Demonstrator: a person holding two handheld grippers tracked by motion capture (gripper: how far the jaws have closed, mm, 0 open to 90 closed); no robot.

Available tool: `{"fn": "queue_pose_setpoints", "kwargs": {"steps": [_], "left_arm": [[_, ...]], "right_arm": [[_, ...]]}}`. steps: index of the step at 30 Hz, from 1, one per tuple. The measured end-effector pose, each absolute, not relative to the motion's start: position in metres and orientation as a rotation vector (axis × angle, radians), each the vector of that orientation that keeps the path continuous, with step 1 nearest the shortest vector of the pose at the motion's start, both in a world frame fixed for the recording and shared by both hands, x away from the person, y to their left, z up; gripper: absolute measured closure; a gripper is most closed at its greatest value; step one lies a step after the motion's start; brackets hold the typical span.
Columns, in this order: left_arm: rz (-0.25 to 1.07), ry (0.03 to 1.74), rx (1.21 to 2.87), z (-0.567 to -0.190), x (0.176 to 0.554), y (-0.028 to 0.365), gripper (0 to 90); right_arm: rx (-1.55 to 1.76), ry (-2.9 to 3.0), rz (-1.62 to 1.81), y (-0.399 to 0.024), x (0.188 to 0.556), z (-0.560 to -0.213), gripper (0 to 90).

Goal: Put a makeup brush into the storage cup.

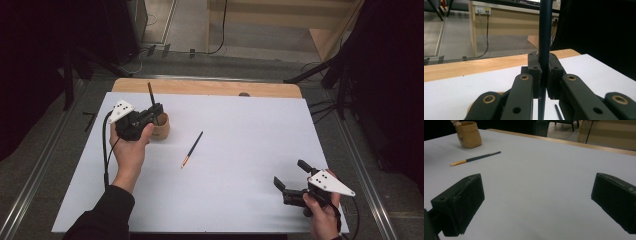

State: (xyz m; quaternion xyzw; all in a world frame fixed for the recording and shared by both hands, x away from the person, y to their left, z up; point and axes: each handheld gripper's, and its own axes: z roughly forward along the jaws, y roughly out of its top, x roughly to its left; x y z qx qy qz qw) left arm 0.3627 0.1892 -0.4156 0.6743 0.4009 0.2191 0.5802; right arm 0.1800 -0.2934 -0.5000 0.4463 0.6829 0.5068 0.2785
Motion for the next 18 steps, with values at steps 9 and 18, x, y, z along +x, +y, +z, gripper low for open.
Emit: {"fn": "queue_pose_setpoints", "kwargs": {"steps": [9,18], "left_arm": [[0.578,0.948,1.551,-0.41,0.378,0.191,84.5],[0.584,0.982,1.542,-0.418,0.388,0.194,84.5]], "right_arm": [[1.202,1.839,1.361,-0.293,0.181,-0.501,0.0],[1.201,1.845,1.362,-0.293,0.181,-0.501,0.0]]}}
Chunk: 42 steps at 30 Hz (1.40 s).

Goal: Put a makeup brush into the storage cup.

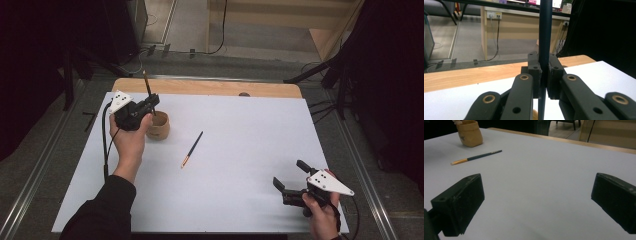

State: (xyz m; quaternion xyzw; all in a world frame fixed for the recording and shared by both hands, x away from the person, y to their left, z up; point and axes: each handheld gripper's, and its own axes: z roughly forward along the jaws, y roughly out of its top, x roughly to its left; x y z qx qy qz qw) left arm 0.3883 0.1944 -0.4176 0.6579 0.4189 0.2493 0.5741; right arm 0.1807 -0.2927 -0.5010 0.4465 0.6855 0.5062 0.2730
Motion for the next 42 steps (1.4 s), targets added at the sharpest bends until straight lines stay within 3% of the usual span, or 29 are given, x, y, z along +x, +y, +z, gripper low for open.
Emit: {"fn": "queue_pose_setpoints", "kwargs": {"steps": [14,42], "left_arm": [[0.611,1.028,1.562,-0.439,0.402,0.199,84.4],[0.667,1.022,1.685,-0.469,0.389,0.173,83.0]], "right_arm": [[1.198,1.855,1.361,-0.293,0.183,-0.503,0.0],[1.199,1.861,1.364,-0.293,0.183,-0.505,0.0]]}}
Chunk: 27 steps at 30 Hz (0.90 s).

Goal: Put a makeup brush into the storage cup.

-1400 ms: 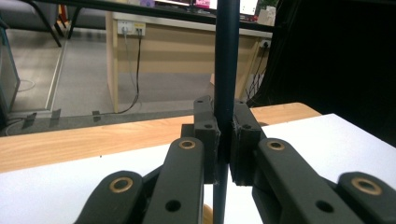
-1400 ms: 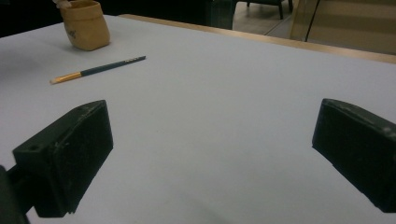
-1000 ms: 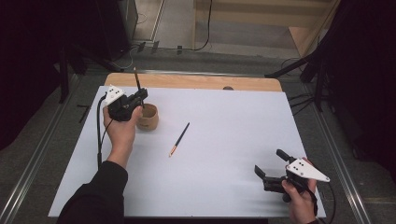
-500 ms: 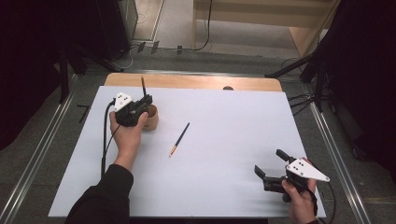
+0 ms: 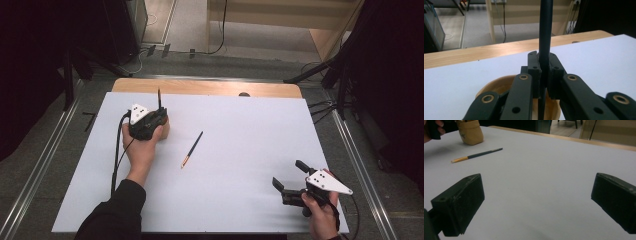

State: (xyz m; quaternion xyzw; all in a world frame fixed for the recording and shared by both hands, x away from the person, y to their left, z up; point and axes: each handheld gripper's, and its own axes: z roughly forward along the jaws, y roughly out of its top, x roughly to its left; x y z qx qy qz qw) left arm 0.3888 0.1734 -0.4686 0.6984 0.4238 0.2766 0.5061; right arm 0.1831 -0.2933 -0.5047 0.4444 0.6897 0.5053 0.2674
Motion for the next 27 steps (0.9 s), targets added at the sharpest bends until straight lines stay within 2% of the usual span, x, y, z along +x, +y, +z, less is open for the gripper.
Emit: {"fn": "queue_pose_setpoints", "kwargs": {"steps": [9,14,18,22,24,27], "left_arm": [[0.655,1.006,1.652,-0.459,0.377,0.179,60.2],[0.572,0.97,1.615,-0.45,0.366,0.186,44.0],[0.546,0.927,1.627,-0.445,0.355,0.19,37.4],[0.532,0.923,1.634,-0.441,0.348,0.195,23.6],[0.495,0.917,1.643,-0.44,0.346,0.197,13.0],[0.472,0.901,1.646,-0.439,0.341,0.2,1.8]], "right_arm": [[1.199,1.858,1.364,-0.294,0.183,-0.505,0.0],[1.2,1.856,1.363,-0.294,0.183,-0.505,0.0],[1.197,1.857,1.362,-0.294,0.183,-0.505,0.0],[1.194,1.855,1.363,-0.293,0.183,-0.504,0.0],[1.194,1.855,1.362,-0.293,0.183,-0.504,0.0],[1.193,1.854,1.361,-0.293,0.183,-0.504,0.0]]}}
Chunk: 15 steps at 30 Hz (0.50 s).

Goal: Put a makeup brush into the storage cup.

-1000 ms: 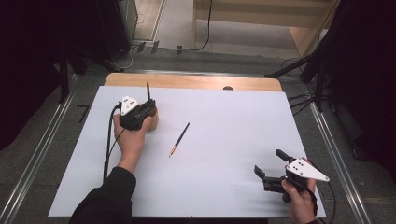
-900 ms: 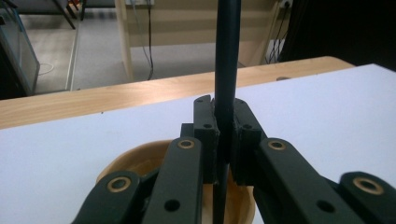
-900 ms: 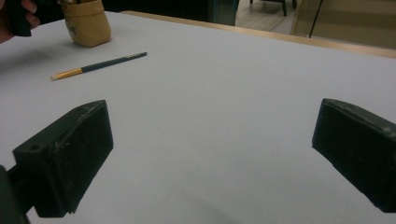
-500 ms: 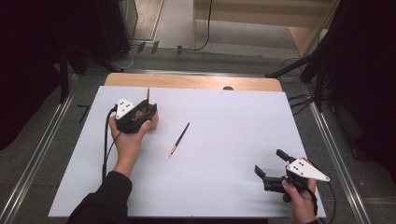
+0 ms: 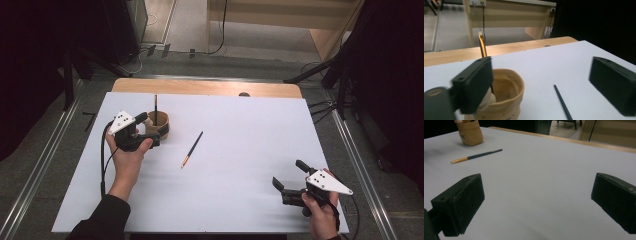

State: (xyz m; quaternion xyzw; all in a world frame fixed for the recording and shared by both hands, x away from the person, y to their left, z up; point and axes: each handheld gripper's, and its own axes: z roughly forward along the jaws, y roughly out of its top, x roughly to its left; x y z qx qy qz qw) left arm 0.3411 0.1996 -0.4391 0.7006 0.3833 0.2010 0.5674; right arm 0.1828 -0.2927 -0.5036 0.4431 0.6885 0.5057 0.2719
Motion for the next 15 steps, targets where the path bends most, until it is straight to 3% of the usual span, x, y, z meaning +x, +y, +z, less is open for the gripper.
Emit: {"fn": "queue_pose_setpoints", "kwargs": {"steps": [15], "left_arm": [[0.453,0.892,1.637,-0.444,0.313,0.22,0.0]], "right_arm": [[1.17,1.865,1.343,-0.29,0.183,-0.503,0.0]]}}
